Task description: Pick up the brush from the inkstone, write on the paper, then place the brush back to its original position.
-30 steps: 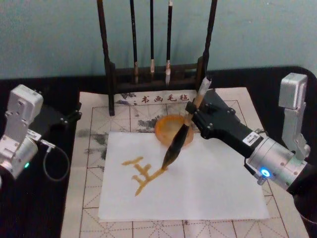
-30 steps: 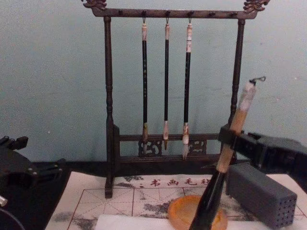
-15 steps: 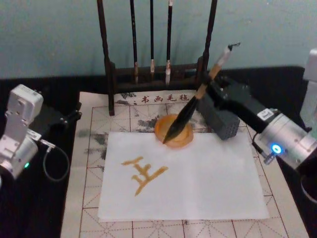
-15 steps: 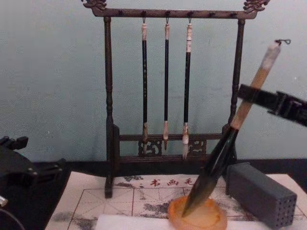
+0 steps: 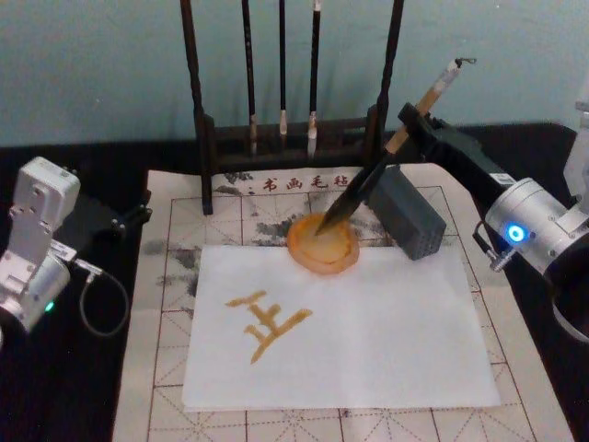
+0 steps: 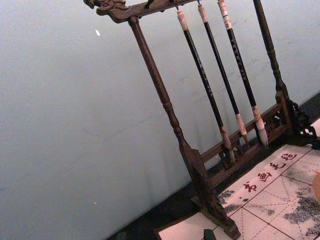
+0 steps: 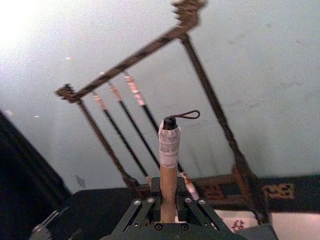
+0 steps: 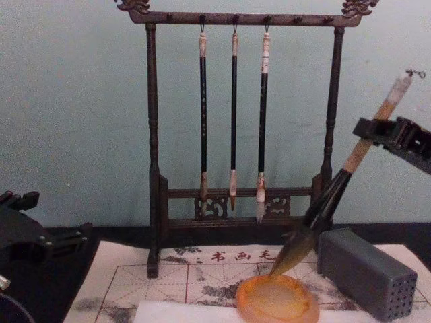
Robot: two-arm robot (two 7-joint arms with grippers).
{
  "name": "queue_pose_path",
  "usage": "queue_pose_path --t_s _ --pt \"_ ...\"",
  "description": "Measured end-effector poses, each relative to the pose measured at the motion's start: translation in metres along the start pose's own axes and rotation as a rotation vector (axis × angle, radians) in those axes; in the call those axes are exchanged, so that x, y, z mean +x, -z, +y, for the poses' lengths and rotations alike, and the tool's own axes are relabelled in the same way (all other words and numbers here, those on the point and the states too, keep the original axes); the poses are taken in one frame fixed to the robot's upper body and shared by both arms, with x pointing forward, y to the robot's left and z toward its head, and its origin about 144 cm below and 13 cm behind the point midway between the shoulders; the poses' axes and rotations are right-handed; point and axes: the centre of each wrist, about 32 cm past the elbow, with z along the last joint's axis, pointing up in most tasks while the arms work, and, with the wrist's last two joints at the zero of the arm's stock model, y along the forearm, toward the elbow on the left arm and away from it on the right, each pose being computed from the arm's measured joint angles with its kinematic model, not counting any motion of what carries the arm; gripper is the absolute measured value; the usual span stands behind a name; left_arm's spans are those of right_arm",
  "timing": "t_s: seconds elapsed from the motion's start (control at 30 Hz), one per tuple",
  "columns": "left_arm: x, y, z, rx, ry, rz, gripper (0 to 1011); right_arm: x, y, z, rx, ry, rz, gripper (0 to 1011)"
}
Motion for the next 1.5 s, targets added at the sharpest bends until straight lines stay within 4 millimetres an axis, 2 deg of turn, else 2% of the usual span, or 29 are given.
queue_pose_path --t_s 0.4,0.97,1.5 --pt "0.000 0.000 0.000 0.000 0.000 0.000 1001 0.013 0.006 0.015 -0.033 0.119 0.104 198" --pt "0.000 0.000 0.000 0.000 0.000 0.000 1001 0.014 0.015 0.034 -0.054 0.224 0.225 198" --pt "0.000 0.000 0.000 0.000 0.000 0.000 1001 0.013 0.018 0.040 -0.052 0.275 0.300 198"
